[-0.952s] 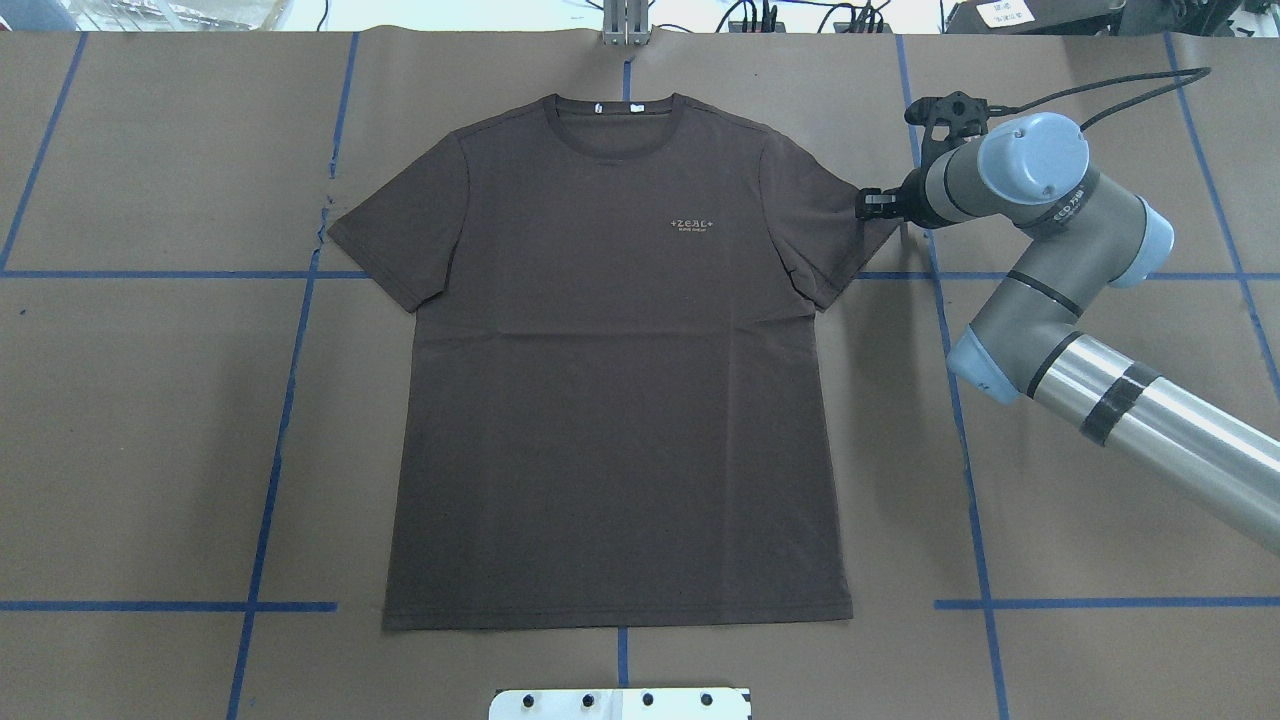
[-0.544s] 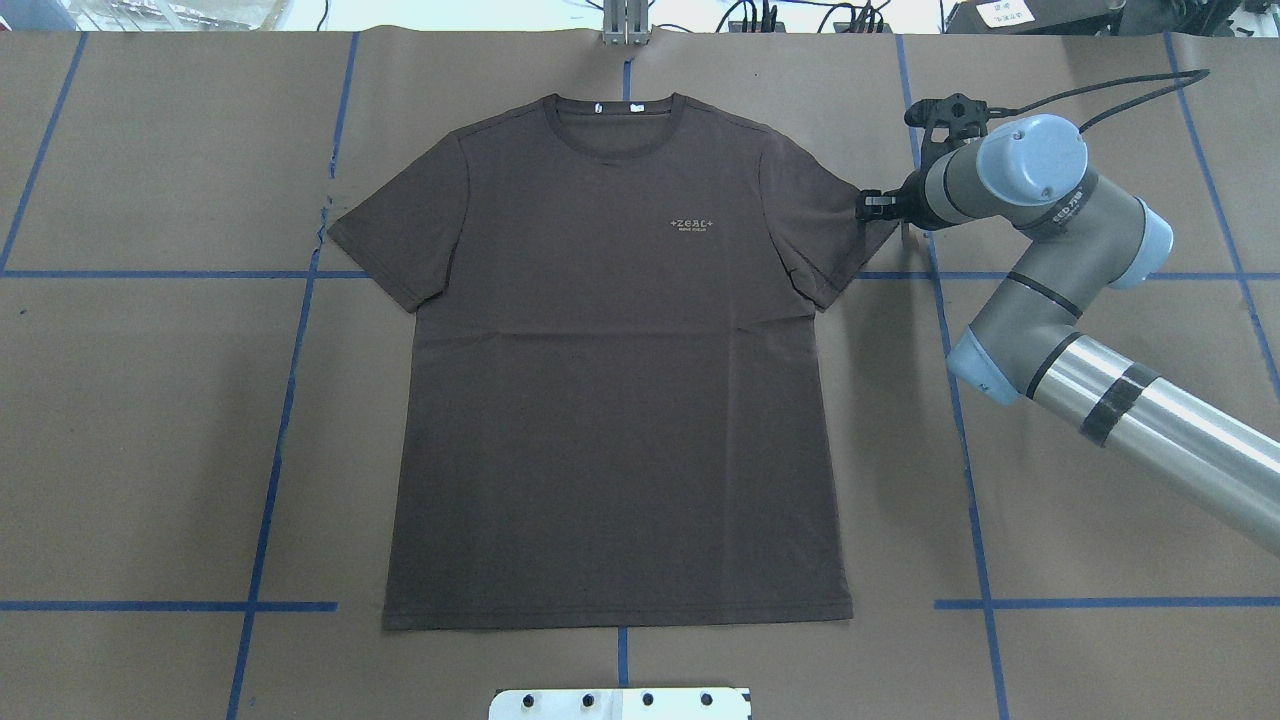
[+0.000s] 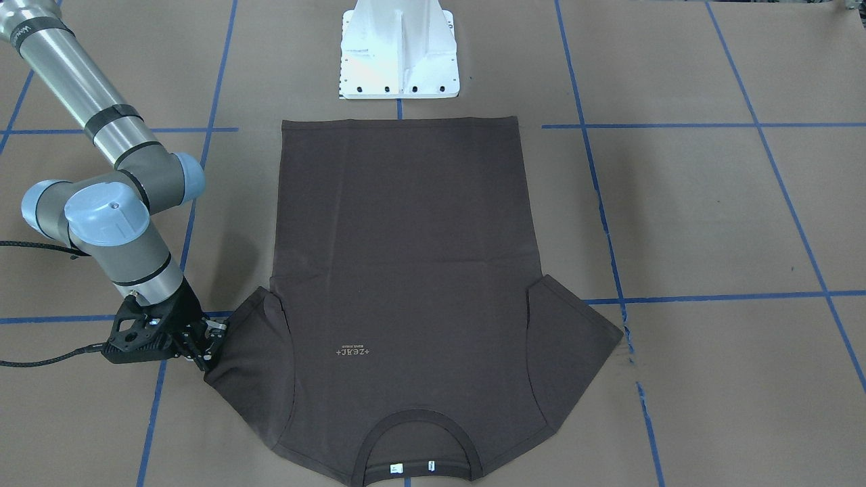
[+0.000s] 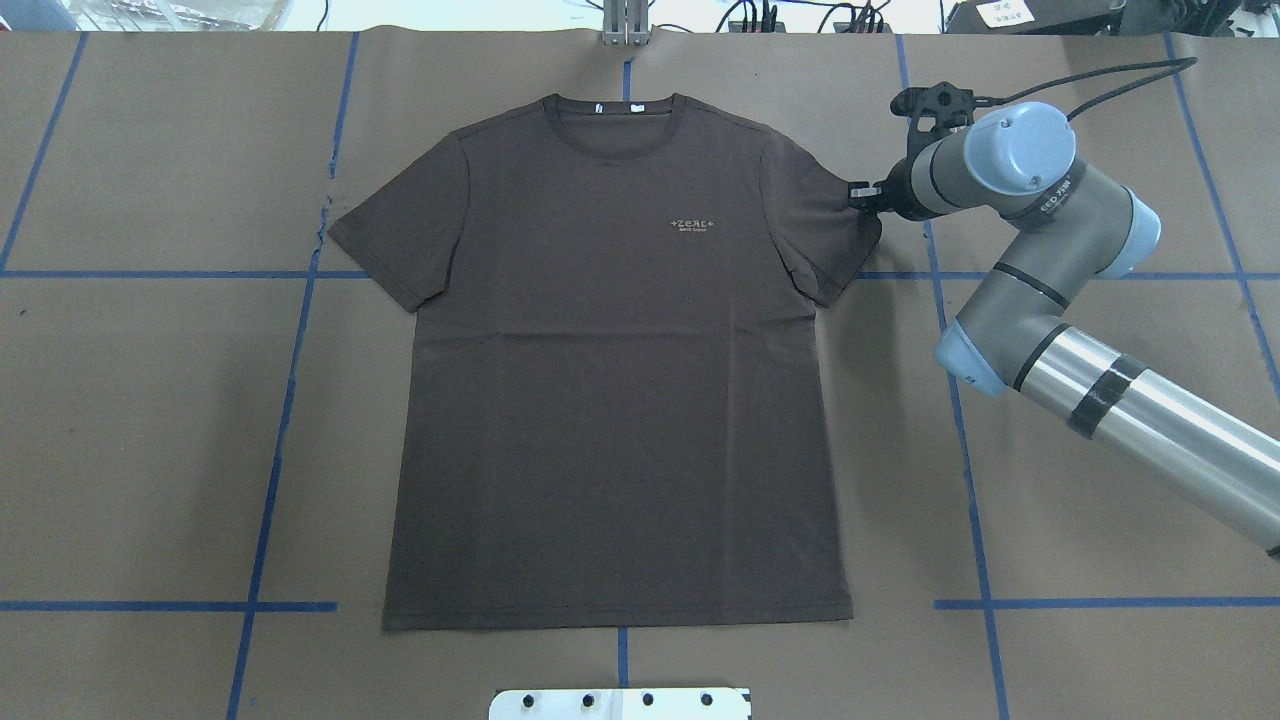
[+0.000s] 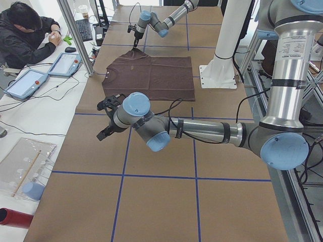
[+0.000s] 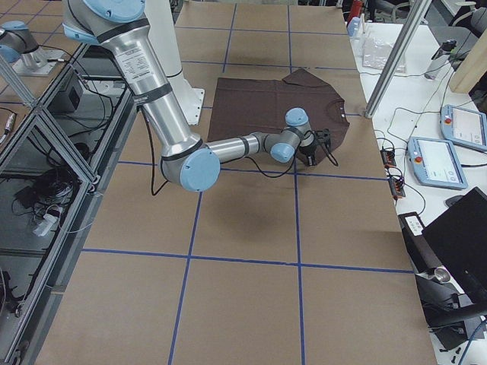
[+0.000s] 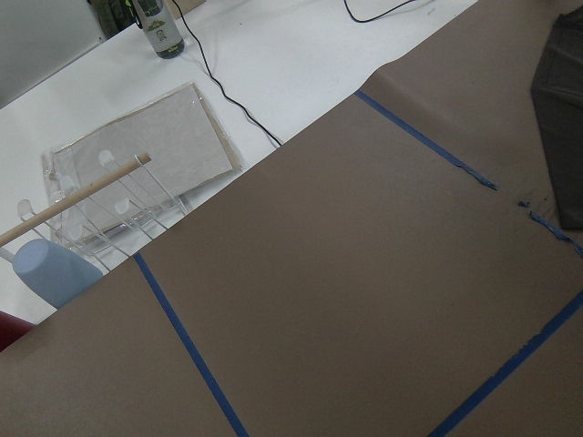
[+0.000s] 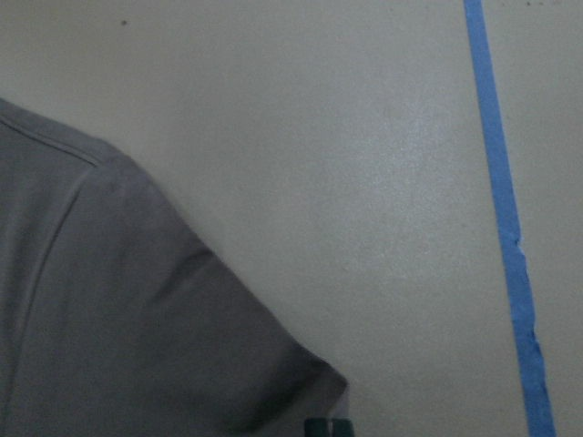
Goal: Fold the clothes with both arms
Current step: 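Grasp the sleeve with the right gripper and fold it inward onto the shirt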
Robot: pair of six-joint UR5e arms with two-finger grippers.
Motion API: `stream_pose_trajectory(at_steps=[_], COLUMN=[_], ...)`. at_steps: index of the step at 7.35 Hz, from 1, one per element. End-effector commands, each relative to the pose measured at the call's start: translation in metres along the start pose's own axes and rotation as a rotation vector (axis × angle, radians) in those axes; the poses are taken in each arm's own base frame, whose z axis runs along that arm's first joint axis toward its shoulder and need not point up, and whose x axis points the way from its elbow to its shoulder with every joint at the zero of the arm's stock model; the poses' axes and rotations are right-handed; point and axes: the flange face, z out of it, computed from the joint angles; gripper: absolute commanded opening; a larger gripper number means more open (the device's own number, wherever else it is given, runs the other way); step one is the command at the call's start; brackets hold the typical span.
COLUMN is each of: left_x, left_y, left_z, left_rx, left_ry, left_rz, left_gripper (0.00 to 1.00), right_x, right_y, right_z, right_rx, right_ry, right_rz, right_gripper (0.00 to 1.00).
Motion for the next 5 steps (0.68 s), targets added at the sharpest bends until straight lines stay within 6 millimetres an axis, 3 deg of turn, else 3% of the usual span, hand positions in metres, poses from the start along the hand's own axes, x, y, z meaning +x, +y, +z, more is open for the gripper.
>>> stream_pose_trajectory(at_steps=[1, 3, 5], left_x=[0.0, 0.0, 0.0], left_y=[0.001, 0.0, -0.001], left_z=[0.001, 0.0, 0.0], left_rx=[-0.002, -0.001, 0.0], left_ry=[0.0, 0.0, 0.0], left_rz=[-0.002, -0.003, -0.003], left_gripper=[1.0, 1.0, 1.0], right_x=[-0.043, -0.146, -0.22], right_y=[-0.013, -0.002, 0.009], right_z=[-0.028, -0.032, -0.012], right_rx=[-0.015, 0.021, 0.06], right_ry=[0.026, 0.108, 0.124], right_rz=[0.067, 0.143, 0.208], right_gripper=[0.0, 0.0, 0.0])
